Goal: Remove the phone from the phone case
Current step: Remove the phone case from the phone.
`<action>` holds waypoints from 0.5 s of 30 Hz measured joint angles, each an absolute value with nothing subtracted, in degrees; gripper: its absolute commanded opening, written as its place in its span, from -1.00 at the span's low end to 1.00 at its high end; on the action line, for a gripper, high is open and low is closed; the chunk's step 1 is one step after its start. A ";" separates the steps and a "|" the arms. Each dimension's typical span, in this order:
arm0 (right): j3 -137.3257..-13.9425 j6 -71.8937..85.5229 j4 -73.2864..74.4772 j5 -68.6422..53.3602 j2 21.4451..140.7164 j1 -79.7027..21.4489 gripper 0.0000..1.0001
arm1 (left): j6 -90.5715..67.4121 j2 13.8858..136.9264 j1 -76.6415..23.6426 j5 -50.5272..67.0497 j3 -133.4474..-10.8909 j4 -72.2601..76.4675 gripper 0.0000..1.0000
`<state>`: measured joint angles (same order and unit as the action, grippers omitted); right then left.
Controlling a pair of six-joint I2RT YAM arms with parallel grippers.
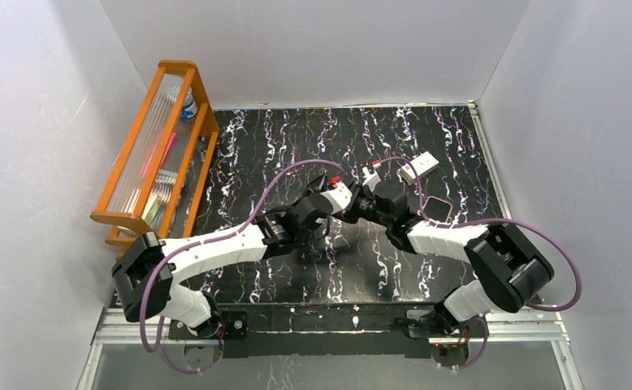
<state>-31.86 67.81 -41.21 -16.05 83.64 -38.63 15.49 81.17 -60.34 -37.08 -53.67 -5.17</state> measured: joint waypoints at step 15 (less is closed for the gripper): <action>-40.47 64.38 -32.84 -9.85 89.32 -37.26 -0.97 | 14.11 75.20 -59.42 -40.12 -52.69 -7.14 -1.00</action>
<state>-40.47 64.38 -32.84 -9.85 89.32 -37.26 14.11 75.20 -59.42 -40.12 -52.69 -7.14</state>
